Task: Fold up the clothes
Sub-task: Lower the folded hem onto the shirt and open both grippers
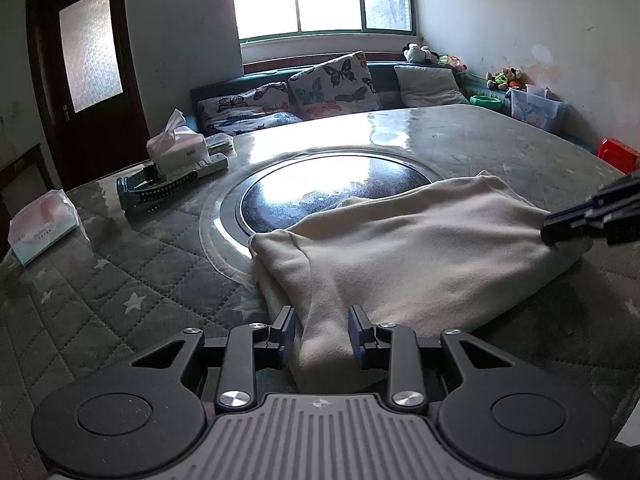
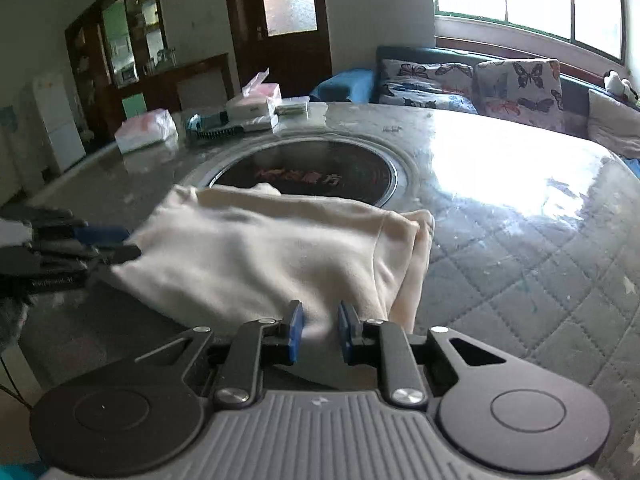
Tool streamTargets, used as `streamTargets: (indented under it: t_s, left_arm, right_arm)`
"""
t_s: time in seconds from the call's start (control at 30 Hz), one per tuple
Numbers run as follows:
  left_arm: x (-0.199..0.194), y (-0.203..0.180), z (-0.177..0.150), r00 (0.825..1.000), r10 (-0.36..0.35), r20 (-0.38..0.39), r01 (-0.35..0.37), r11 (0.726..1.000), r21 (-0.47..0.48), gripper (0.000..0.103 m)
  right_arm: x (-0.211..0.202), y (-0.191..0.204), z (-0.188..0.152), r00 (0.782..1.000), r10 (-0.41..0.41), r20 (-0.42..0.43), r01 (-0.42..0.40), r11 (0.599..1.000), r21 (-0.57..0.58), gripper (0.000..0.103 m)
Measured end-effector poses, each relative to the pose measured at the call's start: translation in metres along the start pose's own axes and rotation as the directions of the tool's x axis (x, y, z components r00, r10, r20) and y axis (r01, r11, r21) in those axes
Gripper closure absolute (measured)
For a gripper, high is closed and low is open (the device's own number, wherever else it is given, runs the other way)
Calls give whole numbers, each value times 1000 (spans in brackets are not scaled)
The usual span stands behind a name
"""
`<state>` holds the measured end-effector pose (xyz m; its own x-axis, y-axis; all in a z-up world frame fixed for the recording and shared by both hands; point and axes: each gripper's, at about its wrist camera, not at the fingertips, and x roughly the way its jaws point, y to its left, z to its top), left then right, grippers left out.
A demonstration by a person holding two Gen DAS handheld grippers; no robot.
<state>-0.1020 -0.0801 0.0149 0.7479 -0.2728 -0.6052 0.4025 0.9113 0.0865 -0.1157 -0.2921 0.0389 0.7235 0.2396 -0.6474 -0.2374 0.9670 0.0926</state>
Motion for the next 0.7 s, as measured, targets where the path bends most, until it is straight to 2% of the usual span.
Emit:
streamTargets:
  t_s: [0.03, 0.13, 0.23, 0.37, 0.43, 0.5, 0.7]
  left_arm:
    - [0, 0, 1, 1000, -2, -1, 2, 1000, -4, 70]
    - [0, 0, 4, 1000, -7, -5, 7, 1000, -15, 55]
    - [1, 1, 6, 1000, -12, -9, 12, 1000, -26, 47]
    - [1, 1, 10, 1000, -19, -13, 19, 999, -40, 31]
    - [1, 1, 12, 1000, -23, -16, 22, 999, -48, 25]
    - [1, 1, 14, 1000, -26, -17, 25, 998, -55, 15]
    - [0, 3, 19, 999, -43, 2, 43, 997, -66, 0]
  right_arm:
    - [-2, -1, 2, 1000, 3, 7, -3, 1000, 2, 85]
    - [5, -2, 13, 1000, 2, 22, -2, 1000, -1, 83]
    - [13, -3, 24, 999, 0, 37, 0, 1000, -5, 83]
    - [32, -8, 28, 1000, -16, 22, 16, 1000, 10, 80]
    - [38, -12, 26, 1000, -22, 11, 21, 999, 28, 71]
    - [45, -17, 24, 1000, -26, 1, 26, 999, 46, 70]
    - [43, -18, 39, 999, -37, 19, 36, 999, 39, 69]
